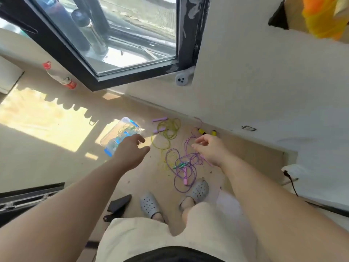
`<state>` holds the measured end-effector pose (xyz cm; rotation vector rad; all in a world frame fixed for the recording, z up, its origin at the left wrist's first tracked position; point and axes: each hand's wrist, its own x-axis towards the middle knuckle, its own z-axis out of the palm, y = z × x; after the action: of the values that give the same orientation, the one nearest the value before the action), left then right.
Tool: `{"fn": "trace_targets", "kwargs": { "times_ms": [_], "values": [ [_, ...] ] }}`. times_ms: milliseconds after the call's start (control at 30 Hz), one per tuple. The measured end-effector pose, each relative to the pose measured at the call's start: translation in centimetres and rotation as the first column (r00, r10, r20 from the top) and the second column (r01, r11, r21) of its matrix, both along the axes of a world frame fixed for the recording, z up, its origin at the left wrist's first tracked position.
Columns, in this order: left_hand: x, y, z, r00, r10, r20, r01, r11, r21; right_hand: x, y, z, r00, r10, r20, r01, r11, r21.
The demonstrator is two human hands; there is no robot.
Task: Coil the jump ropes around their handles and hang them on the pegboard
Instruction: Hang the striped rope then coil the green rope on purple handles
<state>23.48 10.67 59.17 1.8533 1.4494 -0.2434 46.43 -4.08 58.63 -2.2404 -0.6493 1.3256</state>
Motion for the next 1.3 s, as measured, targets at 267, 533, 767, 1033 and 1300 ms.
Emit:
{"fn": "trace_targets", "kwargs": {
  "times_ms": [267, 533, 767, 1033, 1300],
  "values": [
    [3.9, 4.3, -9.2, 0.999, 0.033, -0.025, -0.036, 0.992, -0.124, 3.3, 5.4, -9.7, 0.999, -0.024, -0.036, 0.021, 0.996, -0.087],
    [6.6, 13.7, -27.9, 0.996, -0.081, -0.04, 0.071, 0.976, -0.206, 3.4, 11.5, -26.7, 0.999, 0.034, 0.027, -0.027, 0.976, -0.216],
    [6.5, 20.1, -44.3, 0.596, -0.692, -0.407, 0.73, 0.678, -0.085, 1.3, 18.5, -43.9, 0.972, 0.219, 0.081, -0.19, 0.943, -0.273],
    [11.3, 24.8, -57.7, 0.166, -0.866, -0.472, 0.968, 0.235, -0.09, 2.6, 21.3, -59.1, 0.916, 0.386, 0.111, -0.324, 0.873, -0.364],
    [14.0, 27.5, -66.8, 0.262, -0.928, -0.266, 0.935, 0.312, -0.167, 3.5, 23.0, -67.5, 0.863, 0.501, 0.061, -0.45, 0.819, -0.356]
  ]
}}
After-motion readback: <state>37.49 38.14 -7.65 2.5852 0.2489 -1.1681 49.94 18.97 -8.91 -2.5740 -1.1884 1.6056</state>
